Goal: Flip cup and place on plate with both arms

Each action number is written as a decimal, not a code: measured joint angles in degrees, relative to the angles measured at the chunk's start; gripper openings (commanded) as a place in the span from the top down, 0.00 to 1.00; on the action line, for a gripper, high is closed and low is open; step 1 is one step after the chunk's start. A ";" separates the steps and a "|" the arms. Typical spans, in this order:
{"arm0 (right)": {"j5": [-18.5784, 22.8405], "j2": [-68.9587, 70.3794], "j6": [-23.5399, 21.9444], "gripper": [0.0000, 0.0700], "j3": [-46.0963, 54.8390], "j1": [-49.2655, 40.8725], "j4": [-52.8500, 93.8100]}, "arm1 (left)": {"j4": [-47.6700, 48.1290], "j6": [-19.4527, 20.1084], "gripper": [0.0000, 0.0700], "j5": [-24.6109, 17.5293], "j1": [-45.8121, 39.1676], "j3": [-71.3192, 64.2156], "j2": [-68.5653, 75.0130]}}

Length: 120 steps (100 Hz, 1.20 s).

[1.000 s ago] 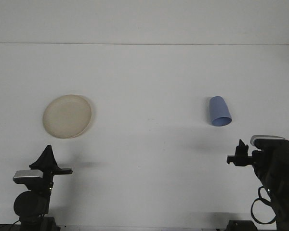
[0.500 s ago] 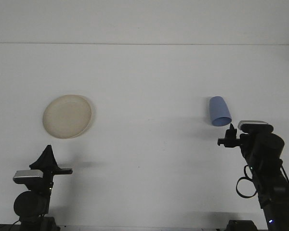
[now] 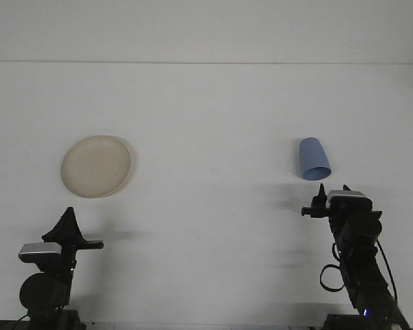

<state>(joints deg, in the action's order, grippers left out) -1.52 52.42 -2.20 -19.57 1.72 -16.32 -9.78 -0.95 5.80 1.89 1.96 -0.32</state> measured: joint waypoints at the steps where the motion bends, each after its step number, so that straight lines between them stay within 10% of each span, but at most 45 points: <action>1: -0.02 0.31 0.02 0.43 0.00 0.07 -0.35 | 0.00 -0.02 0.98 0.00 0.00 0.00 0.00; 107: 10.99 40.26 0.52 0.44 -13.22 7.61 -24.79 | 0.00 -0.02 0.98 0.00 0.00 0.00 0.00; 120: 12.94 42.95 0.59 0.74 -14.16 7.63 -26.49 | 0.00 -0.02 0.98 0.00 0.00 0.00 0.00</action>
<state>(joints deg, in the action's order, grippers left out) 11.42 95.37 -1.61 -33.74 9.34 -42.81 -9.78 -0.97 5.80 1.89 1.96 -0.32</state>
